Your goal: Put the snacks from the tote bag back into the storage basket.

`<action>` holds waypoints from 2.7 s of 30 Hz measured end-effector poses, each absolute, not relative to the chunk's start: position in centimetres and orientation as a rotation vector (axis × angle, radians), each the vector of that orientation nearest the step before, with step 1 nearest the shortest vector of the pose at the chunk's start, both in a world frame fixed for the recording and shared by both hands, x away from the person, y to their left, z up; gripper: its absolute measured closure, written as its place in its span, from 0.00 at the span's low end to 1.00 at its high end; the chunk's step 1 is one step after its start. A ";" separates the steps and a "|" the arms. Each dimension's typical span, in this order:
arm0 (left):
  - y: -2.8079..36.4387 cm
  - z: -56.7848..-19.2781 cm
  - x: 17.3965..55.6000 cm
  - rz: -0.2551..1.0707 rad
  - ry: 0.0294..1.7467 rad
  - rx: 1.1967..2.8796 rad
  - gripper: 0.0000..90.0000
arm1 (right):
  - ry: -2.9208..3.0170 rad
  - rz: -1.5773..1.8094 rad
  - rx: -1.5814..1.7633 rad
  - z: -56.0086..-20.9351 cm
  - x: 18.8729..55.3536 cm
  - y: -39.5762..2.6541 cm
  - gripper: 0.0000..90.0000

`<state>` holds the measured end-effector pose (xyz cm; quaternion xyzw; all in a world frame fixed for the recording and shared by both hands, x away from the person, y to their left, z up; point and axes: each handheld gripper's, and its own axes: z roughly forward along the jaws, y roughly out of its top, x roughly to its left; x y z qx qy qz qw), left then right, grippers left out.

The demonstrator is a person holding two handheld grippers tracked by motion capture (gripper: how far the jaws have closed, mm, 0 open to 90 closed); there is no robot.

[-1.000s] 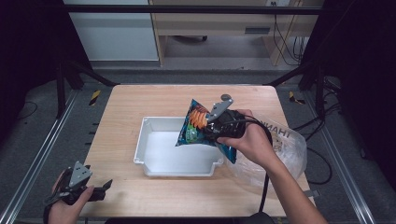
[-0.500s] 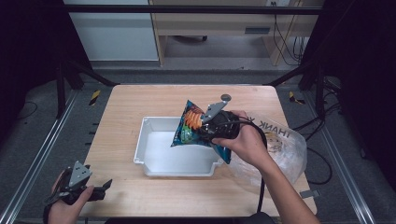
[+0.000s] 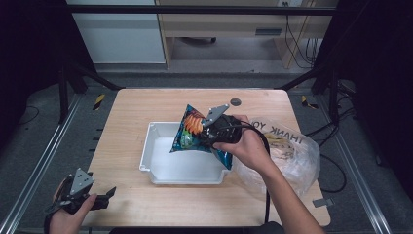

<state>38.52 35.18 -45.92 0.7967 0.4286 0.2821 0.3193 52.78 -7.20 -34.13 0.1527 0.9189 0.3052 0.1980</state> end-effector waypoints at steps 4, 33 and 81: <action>35.3 -45.9 38.6 0.742 1.135 2.082 0.05 | 2.576 0.858 0.426 -34.3 53.2 -6.6 0.49; 35.3 -45.8 38.5 0.743 1.133 2.077 0.05 | 2.611 0.834 0.331 -35.5 53.7 -3.2 0.49; 35.3 -45.9 38.7 0.737 1.135 2.078 0.05 | 2.755 0.739 0.199 -39.9 54.3 -0.4 0.49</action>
